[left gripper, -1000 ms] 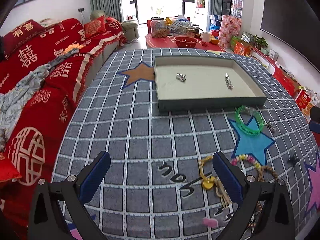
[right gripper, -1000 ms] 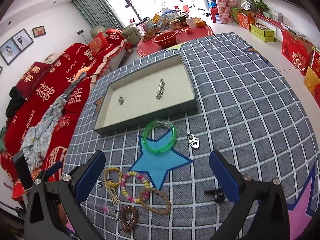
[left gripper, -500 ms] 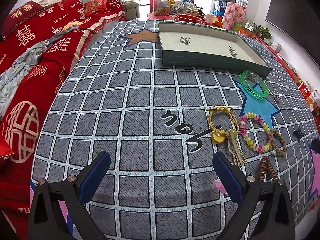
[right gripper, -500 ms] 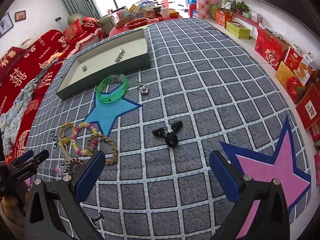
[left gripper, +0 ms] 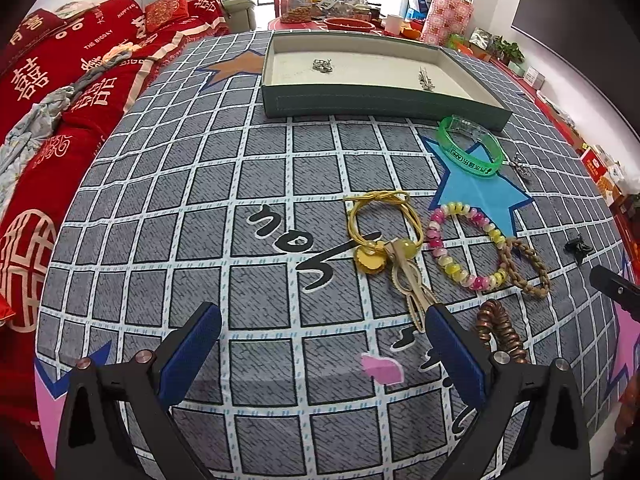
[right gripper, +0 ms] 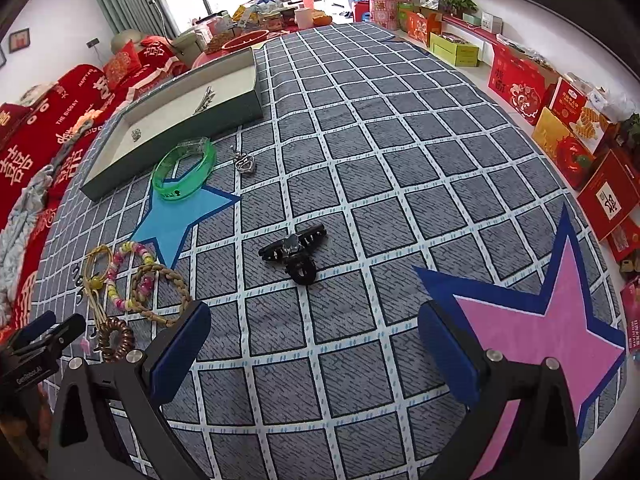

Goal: Organize jewelry
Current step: 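Move both tools back from the tray toward the remaining jewelry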

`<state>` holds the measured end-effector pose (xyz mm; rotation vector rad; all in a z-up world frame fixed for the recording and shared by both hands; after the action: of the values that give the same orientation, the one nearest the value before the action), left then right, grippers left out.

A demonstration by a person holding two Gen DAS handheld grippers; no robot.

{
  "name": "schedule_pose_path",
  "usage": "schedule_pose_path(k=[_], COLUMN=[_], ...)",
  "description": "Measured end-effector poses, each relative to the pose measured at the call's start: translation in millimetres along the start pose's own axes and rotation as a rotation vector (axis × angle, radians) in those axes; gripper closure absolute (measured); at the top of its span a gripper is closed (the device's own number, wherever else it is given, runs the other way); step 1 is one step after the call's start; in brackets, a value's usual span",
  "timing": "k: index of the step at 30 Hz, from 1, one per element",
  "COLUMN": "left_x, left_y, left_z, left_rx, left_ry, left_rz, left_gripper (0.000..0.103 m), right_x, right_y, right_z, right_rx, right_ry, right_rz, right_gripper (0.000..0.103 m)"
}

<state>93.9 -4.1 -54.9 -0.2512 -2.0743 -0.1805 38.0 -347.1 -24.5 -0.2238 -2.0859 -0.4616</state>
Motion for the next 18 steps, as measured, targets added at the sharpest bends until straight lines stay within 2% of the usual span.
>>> schedule_pose_path(k=[2, 10, 12, 13, 18], left_x=[-0.8, -8.8, -10.8, -11.8, -12.9], left_y=[-4.1, -20.7, -24.4, -25.4, -29.6], left_z=[-2.4, -9.5, -9.3, -9.2, -8.2], left_rx=[-0.001, 0.014, 0.016, 0.016, 0.009], left_ry=[-0.004, 0.014, 0.020, 0.020, 0.014], left_rz=[0.001, -0.011, -0.019, -0.022, -0.050], left_gripper=[0.000, 0.002, 0.004, 0.008, 0.010], right_x=[-2.0, -16.0, -18.0, -18.8, -23.2], right_y=[1.8, 9.1, 11.8, 13.0, 19.5], right_z=[-1.0, -6.5, -8.0, -9.0, -11.5], right_rx=[0.005, 0.040, 0.052, 0.055, 0.089], right_ry=[-0.001, 0.003, 0.002, 0.002, -0.005], right_rz=[0.003, 0.034, 0.035, 0.032, 0.045], right_gripper=[0.001, 0.022, 0.023, 0.023, 0.024])
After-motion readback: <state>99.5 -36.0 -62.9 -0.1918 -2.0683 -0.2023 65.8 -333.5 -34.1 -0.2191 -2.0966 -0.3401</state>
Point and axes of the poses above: each gripper's, at about its wrist camera, not at the fingertips, and x roughly against the way its jaws point, y to its left, z to its underside, the point moved 2 cm from there along -x, roughly the way its jaws point, and after that the axes turned 10 degrees about -x, right-handed, at the moved point
